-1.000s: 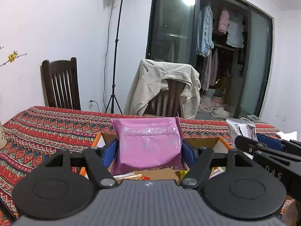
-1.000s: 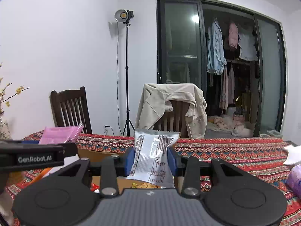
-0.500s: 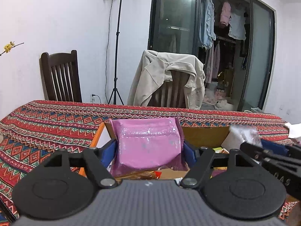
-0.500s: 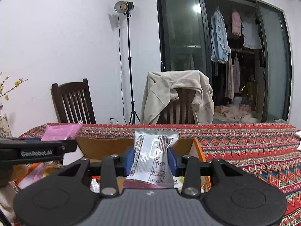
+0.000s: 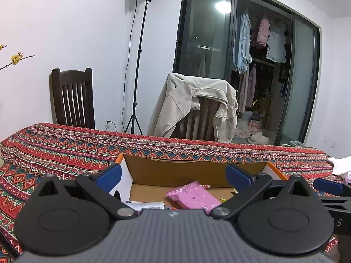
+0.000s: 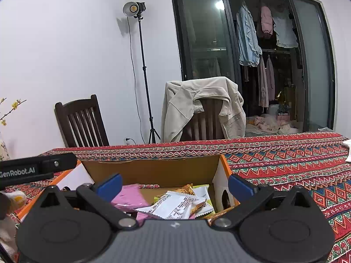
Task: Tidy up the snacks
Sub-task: 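Lift both open grippers away from the orange box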
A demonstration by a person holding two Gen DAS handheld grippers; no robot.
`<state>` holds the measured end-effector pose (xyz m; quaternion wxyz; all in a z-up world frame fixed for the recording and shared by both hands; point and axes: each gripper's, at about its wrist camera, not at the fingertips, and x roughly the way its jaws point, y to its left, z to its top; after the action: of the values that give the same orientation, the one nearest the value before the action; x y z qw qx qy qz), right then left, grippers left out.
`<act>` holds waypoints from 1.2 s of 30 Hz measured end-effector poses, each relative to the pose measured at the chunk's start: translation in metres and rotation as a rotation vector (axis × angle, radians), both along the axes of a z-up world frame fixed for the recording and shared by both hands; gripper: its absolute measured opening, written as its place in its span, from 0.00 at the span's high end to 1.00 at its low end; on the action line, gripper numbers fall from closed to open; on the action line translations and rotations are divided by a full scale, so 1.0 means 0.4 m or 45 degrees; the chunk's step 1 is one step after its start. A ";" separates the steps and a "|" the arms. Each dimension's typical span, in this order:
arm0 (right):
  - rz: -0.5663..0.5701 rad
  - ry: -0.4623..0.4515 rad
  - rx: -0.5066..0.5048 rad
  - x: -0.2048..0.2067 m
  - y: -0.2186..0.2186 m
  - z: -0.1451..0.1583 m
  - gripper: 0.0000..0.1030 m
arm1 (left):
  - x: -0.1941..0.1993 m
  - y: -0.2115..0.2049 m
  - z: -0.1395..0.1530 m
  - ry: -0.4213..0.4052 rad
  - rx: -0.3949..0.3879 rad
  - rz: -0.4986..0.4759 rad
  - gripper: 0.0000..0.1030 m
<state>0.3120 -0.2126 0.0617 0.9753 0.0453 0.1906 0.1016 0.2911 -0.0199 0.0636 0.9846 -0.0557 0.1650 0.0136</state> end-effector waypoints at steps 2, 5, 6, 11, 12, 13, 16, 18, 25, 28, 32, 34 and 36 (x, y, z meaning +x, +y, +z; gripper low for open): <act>0.003 0.000 0.000 -0.005 0.003 0.004 0.00 | -0.003 -0.003 0.005 -0.004 0.001 -0.002 0.00; 0.013 -0.010 -0.014 -0.018 0.010 0.017 0.00 | -0.018 -0.004 0.018 -0.016 0.000 -0.006 0.00; 0.016 -0.016 -0.020 -0.025 0.011 0.024 0.00 | -0.026 -0.004 0.025 -0.021 0.000 -0.004 0.00; 0.039 -0.043 -0.088 -0.087 0.017 0.062 0.00 | -0.085 0.010 0.066 -0.048 0.009 0.029 0.00; 0.045 -0.044 -0.101 -0.101 0.014 0.069 0.00 | -0.100 0.015 0.073 -0.047 0.008 0.020 0.00; 0.051 -0.044 -0.110 -0.119 0.012 0.075 0.00 | -0.116 0.020 0.076 -0.043 0.008 0.014 0.00; 0.063 -0.045 -0.121 -0.179 0.002 0.085 0.00 | -0.175 0.031 0.078 -0.032 0.004 -0.002 0.00; 0.063 -0.044 -0.133 -0.224 -0.002 0.087 0.00 | -0.223 0.037 0.072 -0.027 0.002 -0.015 0.00; 0.091 -0.035 -0.142 -0.384 -0.005 0.076 0.00 | -0.385 0.054 0.044 -0.024 -0.020 -0.060 0.00; 0.102 -0.021 -0.144 -0.445 -0.003 0.065 0.00 | -0.445 0.064 0.026 -0.024 -0.037 -0.074 0.00; 0.121 0.012 -0.127 -0.515 -0.007 0.042 0.00 | -0.515 0.071 0.000 -0.029 -0.039 -0.081 0.00; 0.125 0.030 -0.118 -0.544 -0.009 0.029 0.00 | -0.540 0.076 -0.021 -0.021 -0.042 -0.085 0.00; 0.129 0.048 -0.111 -0.569 -0.013 0.017 0.00 | -0.558 0.081 -0.042 0.001 -0.036 -0.083 0.00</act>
<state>0.0843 -0.2177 0.0684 0.9662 -0.0050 0.2154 0.1413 0.0678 0.0124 0.0469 0.9836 -0.0640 0.1674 -0.0206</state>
